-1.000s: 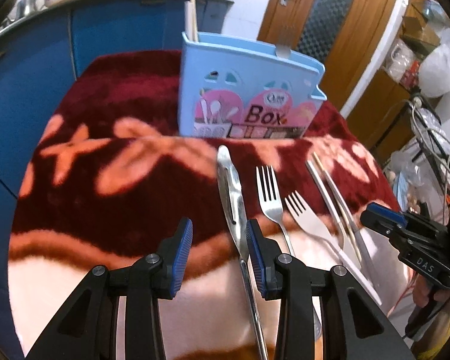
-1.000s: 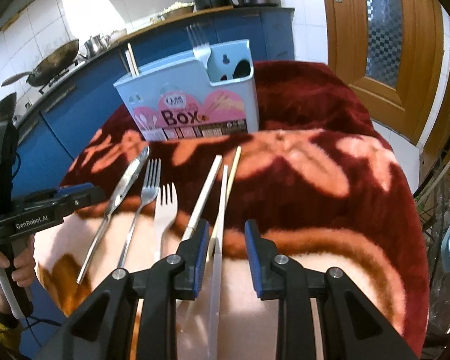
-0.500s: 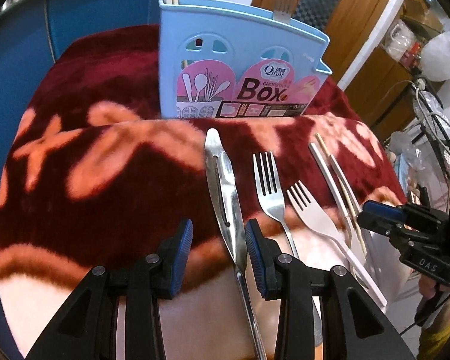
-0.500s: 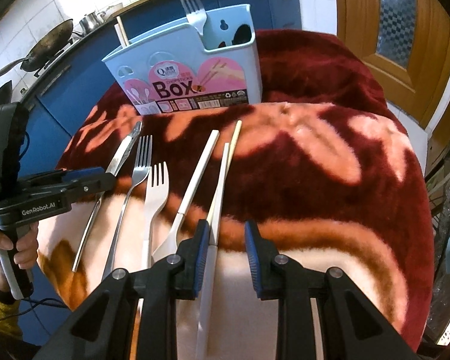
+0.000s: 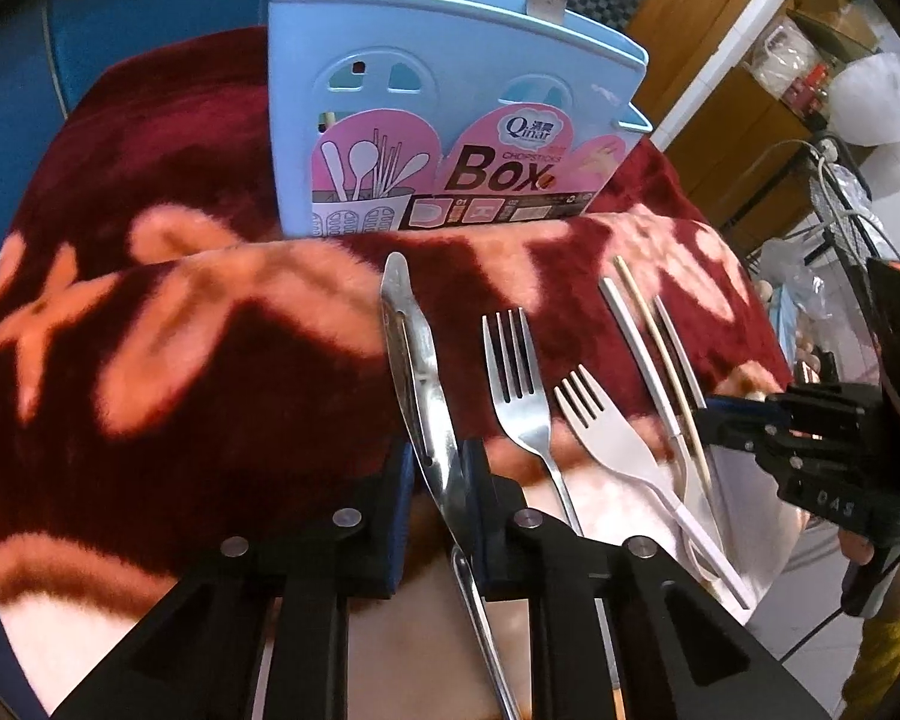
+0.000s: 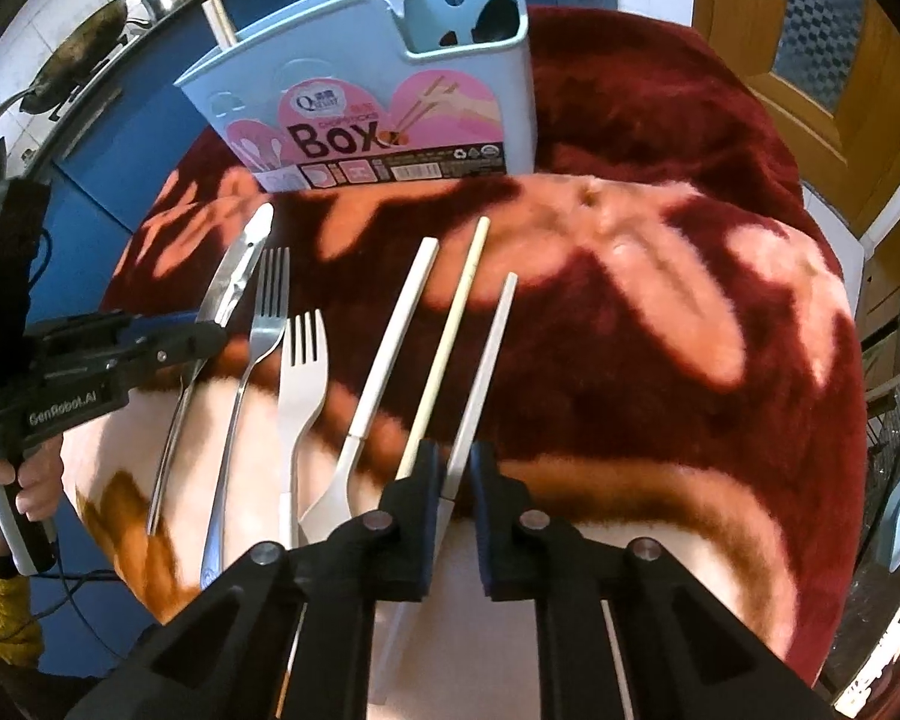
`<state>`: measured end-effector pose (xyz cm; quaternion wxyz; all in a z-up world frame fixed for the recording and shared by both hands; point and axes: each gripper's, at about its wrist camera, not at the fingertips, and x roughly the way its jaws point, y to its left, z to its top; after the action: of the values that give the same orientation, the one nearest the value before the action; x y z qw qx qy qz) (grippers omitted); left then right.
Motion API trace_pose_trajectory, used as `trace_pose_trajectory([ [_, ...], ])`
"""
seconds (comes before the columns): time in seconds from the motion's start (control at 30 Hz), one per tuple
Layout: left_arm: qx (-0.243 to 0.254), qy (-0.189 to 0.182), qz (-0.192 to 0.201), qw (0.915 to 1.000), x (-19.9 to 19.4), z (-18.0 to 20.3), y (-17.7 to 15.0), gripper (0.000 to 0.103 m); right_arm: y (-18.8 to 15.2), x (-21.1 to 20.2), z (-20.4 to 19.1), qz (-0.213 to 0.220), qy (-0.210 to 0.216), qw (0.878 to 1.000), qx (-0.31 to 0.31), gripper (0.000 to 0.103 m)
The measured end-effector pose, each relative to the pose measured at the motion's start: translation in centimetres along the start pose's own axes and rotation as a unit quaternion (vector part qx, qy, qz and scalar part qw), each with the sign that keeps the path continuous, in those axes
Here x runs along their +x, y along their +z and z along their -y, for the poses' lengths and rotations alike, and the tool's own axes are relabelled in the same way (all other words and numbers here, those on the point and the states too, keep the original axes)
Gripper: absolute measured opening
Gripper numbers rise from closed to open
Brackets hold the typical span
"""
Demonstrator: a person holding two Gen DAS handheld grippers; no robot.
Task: Organize utensils
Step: 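Close the left tool on the silver knife while the right tool grasps a white chopstick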
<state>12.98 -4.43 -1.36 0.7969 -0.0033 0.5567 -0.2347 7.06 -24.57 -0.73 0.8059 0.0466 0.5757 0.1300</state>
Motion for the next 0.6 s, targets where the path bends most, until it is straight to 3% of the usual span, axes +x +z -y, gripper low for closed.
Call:
trace_pose_trajectory([
  [0.27, 0.004, 0.006, -0.001, 1.0, 0.2, 0.2, 0.2, 0.015, 1.0, 0.4, 0.2, -0.015, 0.007, 1.0, -0.003, 0.012],
  [0.4, -0.017, -0.005, 0.004, 0.9998, -0.1, -0.4, -0.2, 0.014, 1.2, 0.5, 0.3, -0.015, 0.011, 1.0, -0.001, 0.012],
  [0.6, -0.03, -0.016, 0.013, 0.9993, -0.7, -0.7, -1.1, 0.007, 1.6, 0.7, 1.3, -0.022, 0.026, 0.999, 0.018, 0.01],
])
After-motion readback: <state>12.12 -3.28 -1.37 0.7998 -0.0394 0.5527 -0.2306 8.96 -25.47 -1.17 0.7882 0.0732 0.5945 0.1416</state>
